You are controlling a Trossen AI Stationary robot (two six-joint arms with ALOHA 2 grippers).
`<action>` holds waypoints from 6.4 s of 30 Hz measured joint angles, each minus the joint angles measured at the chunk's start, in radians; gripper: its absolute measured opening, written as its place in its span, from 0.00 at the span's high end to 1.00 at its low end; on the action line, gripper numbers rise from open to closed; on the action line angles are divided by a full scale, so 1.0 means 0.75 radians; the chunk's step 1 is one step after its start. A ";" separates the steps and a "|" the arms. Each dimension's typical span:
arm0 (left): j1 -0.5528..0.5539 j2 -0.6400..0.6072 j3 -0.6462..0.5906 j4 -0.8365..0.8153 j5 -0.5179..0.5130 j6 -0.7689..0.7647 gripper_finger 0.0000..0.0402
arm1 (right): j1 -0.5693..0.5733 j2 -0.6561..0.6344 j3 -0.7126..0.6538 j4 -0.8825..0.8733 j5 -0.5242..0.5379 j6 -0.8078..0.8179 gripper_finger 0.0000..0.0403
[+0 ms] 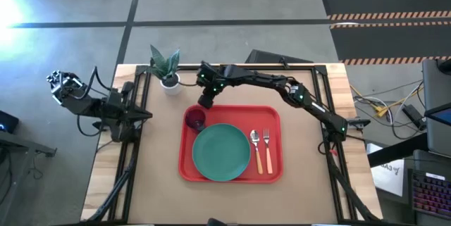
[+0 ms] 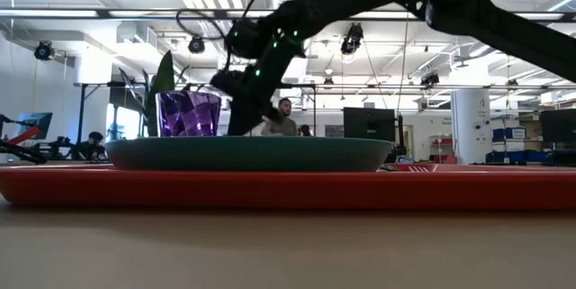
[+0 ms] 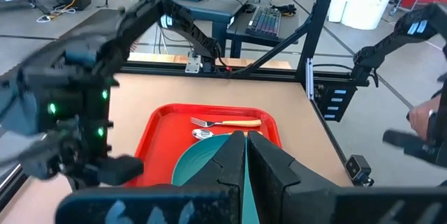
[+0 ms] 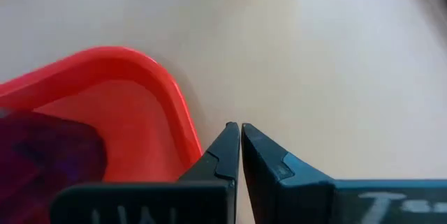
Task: Pick and place plate/cup/fork/spoon on tray
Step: Move the red tray to the center of the table, then return to Home Position
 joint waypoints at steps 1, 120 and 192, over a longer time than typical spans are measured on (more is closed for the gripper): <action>0.000 0.000 0.000 0.000 0.000 0.000 1.00 | 0.000 -0.019 0.000 -0.008 0.014 -0.012 0.98; 0.000 -0.842 -0.831 0.593 0.339 0.266 1.00 | 0.959 -1.327 -0.808 0.055 0.032 -0.164 0.98; 0.024 -0.842 -1.488 1.228 0.178 0.455 1.00 | 1.030 -3.029 -3.118 1.416 -0.150 -0.112 0.98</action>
